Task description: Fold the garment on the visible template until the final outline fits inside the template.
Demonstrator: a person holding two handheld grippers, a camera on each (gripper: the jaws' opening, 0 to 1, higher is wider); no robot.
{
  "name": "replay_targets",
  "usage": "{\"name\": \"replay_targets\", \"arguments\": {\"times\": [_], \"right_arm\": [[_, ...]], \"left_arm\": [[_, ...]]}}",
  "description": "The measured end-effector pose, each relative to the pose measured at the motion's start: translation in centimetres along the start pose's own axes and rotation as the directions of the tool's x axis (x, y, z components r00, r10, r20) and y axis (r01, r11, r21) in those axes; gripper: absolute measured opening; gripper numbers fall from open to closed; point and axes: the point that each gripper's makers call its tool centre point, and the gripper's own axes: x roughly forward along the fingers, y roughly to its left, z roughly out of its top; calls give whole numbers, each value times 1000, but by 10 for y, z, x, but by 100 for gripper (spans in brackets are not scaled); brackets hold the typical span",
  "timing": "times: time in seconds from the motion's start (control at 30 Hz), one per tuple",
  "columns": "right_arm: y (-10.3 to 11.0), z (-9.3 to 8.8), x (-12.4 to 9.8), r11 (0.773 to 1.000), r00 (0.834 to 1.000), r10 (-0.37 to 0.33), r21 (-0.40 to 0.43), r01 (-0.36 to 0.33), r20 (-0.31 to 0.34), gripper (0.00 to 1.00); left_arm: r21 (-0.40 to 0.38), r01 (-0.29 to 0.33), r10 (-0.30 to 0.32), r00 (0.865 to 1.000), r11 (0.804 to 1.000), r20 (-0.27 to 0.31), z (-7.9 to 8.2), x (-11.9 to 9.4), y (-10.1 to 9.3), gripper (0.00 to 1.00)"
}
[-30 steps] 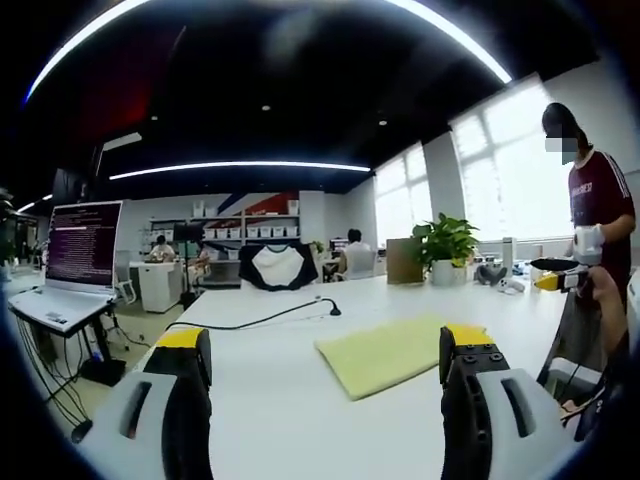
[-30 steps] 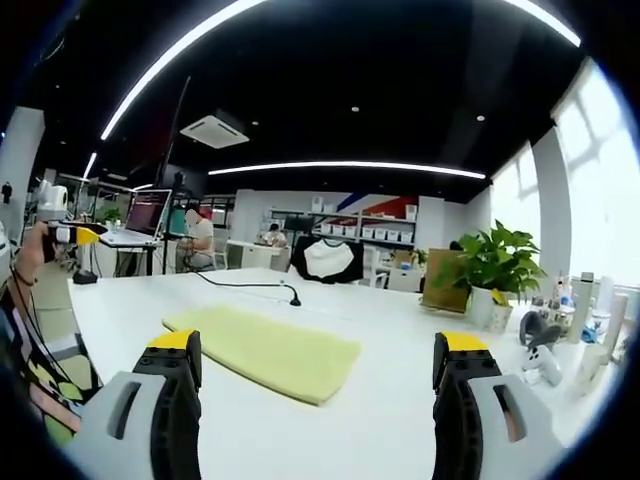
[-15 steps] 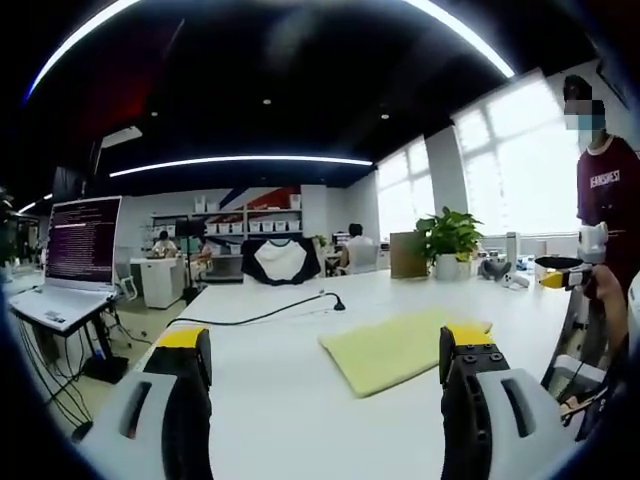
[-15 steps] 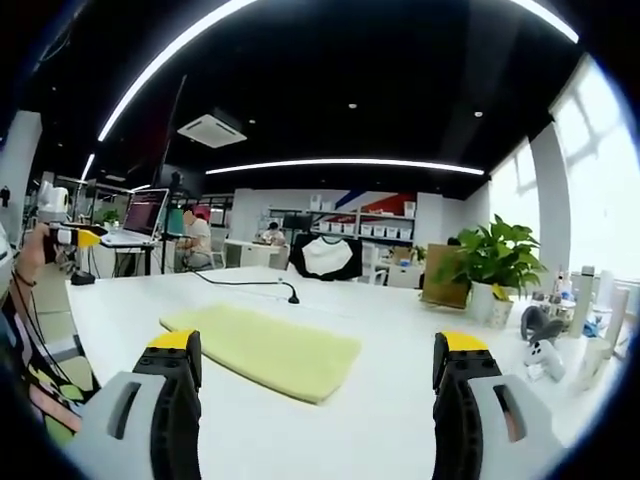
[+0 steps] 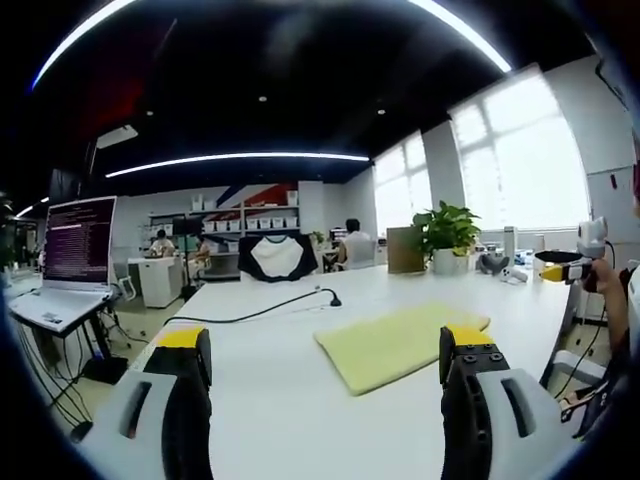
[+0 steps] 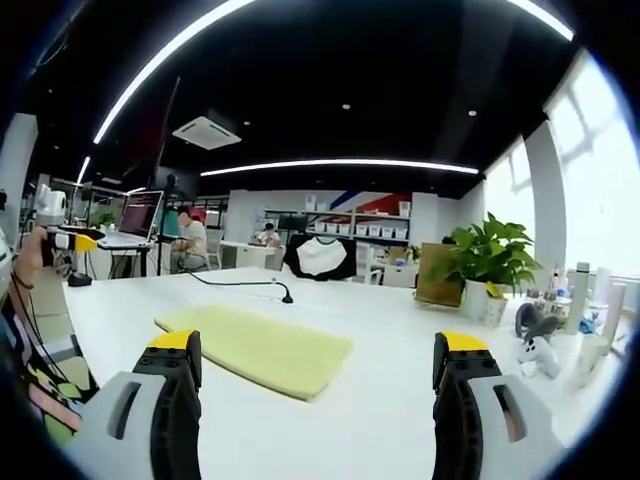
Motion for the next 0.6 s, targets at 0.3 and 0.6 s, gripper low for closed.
{"name": "replay_targets", "arguments": {"times": [0.3,0.6], "right_arm": [[-1,-2,0,1000,1000,1,0,-1,-4,99],[-3,-3,0,1000,1000,0,0,0,-8,99]], "left_arm": [[-3,1,-1,1000,1000,-9,-4,2,-1,100],[-7,-8,8,1000,1000,-15,-7,3,-1,100]]}}
